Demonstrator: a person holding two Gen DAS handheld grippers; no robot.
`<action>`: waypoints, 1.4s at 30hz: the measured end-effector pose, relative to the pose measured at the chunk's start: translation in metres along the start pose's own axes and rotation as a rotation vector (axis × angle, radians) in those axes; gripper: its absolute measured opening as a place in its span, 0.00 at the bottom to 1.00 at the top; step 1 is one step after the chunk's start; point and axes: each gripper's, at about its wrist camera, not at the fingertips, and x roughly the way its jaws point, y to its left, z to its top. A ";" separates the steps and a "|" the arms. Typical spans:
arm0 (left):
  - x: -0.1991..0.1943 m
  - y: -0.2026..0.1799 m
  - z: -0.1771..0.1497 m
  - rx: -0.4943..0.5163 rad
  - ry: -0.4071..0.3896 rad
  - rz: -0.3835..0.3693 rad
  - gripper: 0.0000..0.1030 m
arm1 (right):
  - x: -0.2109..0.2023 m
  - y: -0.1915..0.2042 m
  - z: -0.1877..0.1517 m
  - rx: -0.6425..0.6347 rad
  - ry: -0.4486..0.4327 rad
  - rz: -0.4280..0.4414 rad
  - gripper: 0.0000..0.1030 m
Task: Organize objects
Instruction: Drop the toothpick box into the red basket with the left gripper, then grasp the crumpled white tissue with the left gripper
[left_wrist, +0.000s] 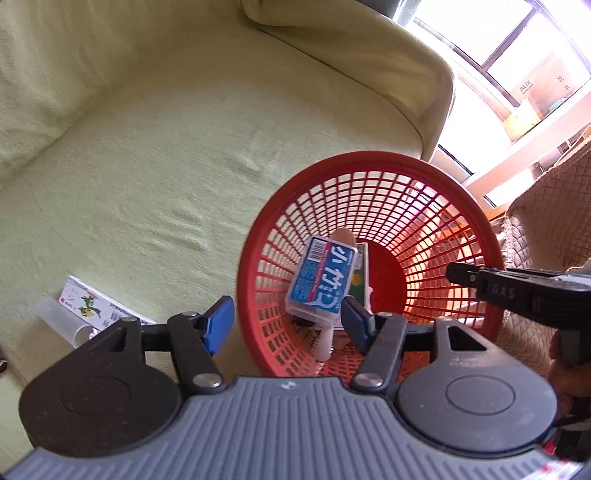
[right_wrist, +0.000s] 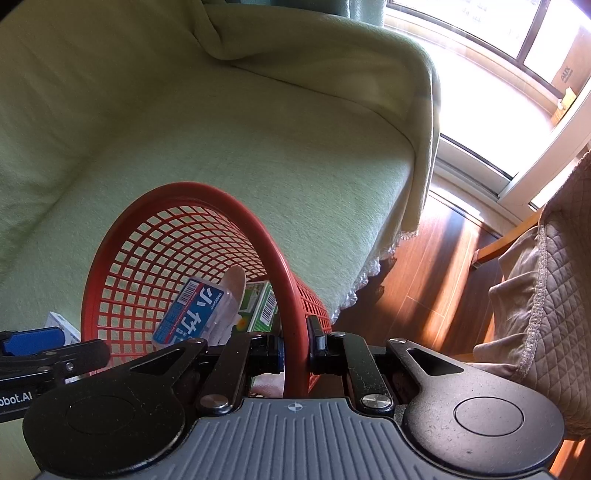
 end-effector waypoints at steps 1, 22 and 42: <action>-0.002 0.006 -0.002 -0.006 -0.005 0.015 0.57 | 0.000 0.000 0.000 0.002 0.001 0.000 0.08; -0.010 0.161 -0.080 -0.252 0.016 0.307 0.56 | -0.003 0.003 -0.007 0.027 0.018 -0.017 0.08; 0.069 0.181 -0.091 -0.267 0.068 0.251 0.51 | -0.007 0.007 -0.006 0.069 0.034 -0.035 0.08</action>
